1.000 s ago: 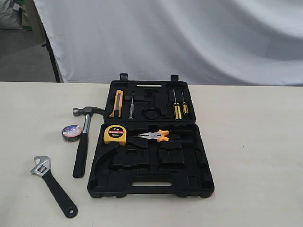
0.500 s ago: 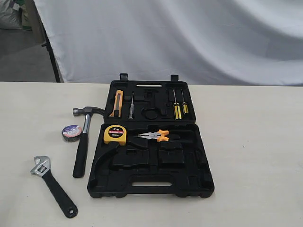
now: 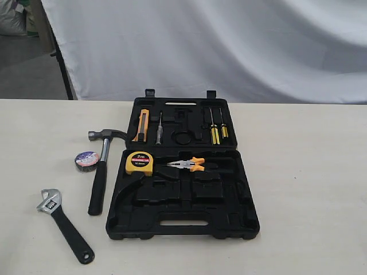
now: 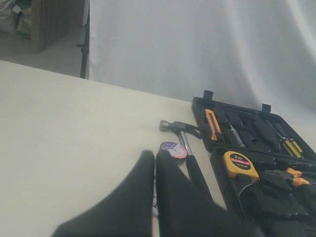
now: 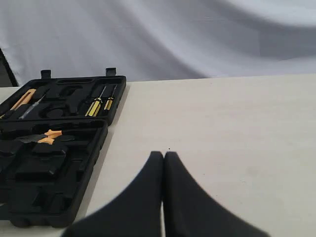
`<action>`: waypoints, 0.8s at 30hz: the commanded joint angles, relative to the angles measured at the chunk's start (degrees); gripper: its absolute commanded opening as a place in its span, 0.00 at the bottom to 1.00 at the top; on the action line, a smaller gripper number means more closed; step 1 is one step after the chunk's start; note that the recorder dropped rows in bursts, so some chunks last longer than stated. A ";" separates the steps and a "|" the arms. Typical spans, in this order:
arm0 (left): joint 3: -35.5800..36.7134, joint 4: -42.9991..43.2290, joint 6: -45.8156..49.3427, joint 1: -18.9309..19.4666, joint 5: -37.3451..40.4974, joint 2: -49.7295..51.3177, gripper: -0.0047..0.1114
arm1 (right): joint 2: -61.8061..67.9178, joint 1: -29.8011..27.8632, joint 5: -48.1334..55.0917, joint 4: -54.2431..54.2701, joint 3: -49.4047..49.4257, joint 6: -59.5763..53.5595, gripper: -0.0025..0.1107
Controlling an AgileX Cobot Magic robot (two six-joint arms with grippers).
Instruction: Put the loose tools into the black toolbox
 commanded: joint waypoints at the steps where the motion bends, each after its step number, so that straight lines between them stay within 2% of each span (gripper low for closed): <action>1: -0.15 0.25 -0.27 1.45 -0.41 -0.18 0.05 | -0.40 -0.33 -2.81 -0.10 0.22 -0.10 0.02; 6: -0.15 0.25 -0.27 1.45 -0.41 -0.18 0.05 | -0.40 -0.33 -21.10 12.05 0.22 -0.06 0.02; 9: -0.15 0.25 -0.27 1.45 -0.41 -0.18 0.05 | -0.40 -0.33 -29.46 15.79 0.22 2.46 0.02; 16: -0.15 0.25 -0.27 1.45 -0.41 -0.18 0.05 | -0.40 -0.33 -38.19 15.94 0.22 16.89 0.02; 19: -0.15 0.25 -0.27 1.45 -0.41 -0.18 0.05 | -0.40 -0.33 -43.80 12.22 0.22 18.38 0.02; 24: -0.15 0.25 -0.27 1.45 -0.41 -0.18 0.05 | -0.40 -0.33 -49.36 -8.47 0.12 25.67 0.02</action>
